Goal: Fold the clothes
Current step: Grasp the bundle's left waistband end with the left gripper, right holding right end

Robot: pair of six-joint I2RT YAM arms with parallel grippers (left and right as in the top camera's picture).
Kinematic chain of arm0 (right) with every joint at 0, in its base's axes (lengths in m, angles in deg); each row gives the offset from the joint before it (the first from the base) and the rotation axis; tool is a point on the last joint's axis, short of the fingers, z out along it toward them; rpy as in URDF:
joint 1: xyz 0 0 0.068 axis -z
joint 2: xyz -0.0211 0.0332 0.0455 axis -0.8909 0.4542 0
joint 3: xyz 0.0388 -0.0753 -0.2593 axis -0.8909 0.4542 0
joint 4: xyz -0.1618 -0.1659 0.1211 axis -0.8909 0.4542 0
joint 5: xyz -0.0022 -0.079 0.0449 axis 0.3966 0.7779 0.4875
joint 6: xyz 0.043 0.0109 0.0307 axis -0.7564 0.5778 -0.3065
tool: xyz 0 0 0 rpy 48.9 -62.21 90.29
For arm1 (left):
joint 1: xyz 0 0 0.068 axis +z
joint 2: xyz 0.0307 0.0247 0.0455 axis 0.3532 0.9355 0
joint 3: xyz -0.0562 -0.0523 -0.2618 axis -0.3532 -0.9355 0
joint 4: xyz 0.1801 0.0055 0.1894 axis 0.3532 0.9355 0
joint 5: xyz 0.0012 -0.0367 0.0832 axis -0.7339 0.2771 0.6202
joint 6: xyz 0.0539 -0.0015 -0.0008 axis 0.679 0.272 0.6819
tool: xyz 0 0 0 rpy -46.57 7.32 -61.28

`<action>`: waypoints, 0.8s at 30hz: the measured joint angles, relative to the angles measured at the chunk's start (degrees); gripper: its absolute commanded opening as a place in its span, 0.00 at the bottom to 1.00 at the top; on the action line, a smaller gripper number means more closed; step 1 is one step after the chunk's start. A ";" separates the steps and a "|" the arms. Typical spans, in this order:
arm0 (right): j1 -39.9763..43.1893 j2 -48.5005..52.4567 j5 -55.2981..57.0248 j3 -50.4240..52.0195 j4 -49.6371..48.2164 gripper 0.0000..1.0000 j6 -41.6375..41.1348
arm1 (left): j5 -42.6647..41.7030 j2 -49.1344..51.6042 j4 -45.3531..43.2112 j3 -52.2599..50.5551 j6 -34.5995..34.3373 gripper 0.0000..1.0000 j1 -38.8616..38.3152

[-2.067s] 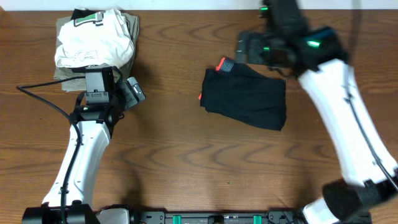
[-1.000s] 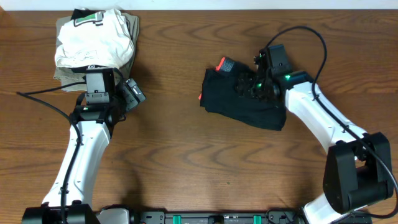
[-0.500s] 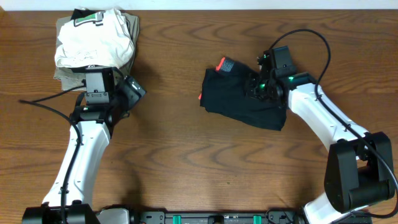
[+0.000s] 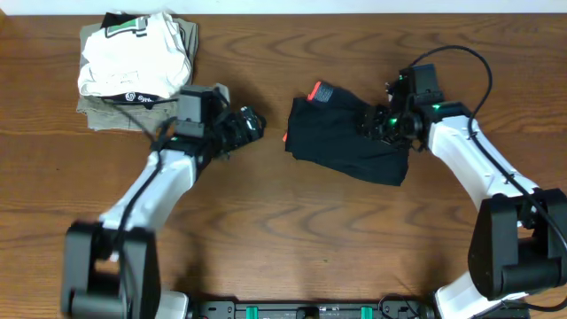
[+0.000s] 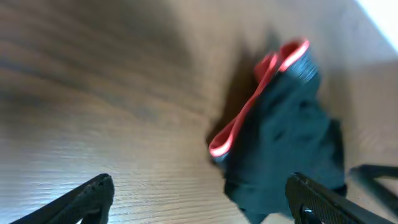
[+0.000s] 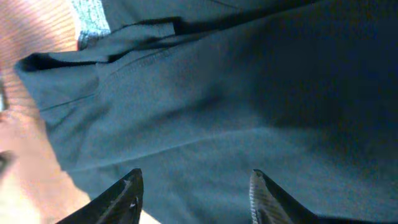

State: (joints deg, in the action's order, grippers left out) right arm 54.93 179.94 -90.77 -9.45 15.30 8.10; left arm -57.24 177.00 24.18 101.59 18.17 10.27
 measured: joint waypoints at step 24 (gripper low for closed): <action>7.23 -15.41 -8.90 0.07 19.21 0.80 14.67 | -7.72 24.76 3.43 21.81 11.23 0.98 -5.53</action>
State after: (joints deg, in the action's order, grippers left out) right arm 62.16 164.53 -99.67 -9.39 34.51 22.77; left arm -64.96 201.76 27.61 123.40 29.40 4.74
